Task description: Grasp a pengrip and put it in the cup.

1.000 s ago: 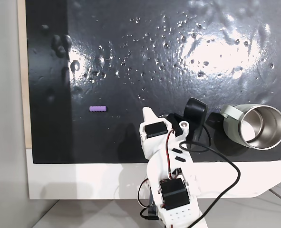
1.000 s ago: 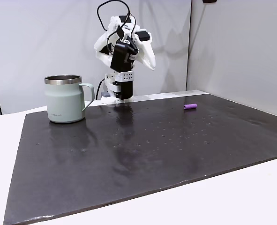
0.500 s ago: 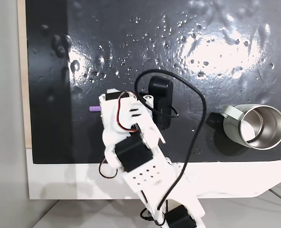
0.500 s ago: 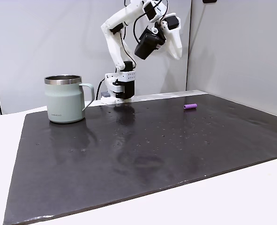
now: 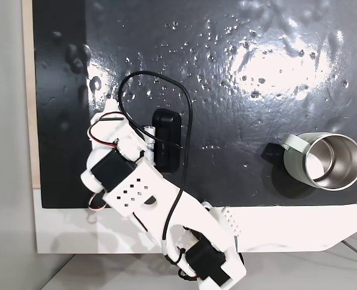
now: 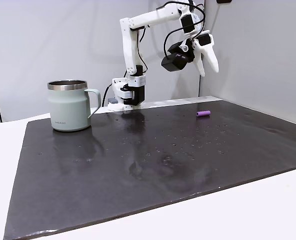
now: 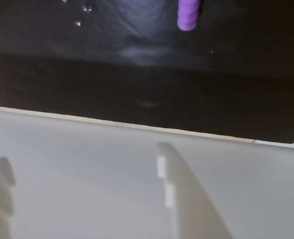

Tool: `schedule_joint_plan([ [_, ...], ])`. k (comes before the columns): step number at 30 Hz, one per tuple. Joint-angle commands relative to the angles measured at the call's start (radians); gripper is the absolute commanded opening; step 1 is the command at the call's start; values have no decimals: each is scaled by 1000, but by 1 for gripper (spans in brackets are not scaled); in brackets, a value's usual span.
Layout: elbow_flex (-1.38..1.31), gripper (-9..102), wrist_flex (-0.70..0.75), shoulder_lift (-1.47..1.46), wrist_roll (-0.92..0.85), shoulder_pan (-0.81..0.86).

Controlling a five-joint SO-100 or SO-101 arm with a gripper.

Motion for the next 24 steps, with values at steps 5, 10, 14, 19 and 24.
schedule_joint_plan([
  [5,-31,32,5,-103,48,-60],
  [10,-48,32,-15,-218,71,-66],
  [14,-78,32,-17,-305,75,-63],
  [19,-138,30,-18,-400,71,-63],
  [24,-193,30,-17,-488,64,-69],
])
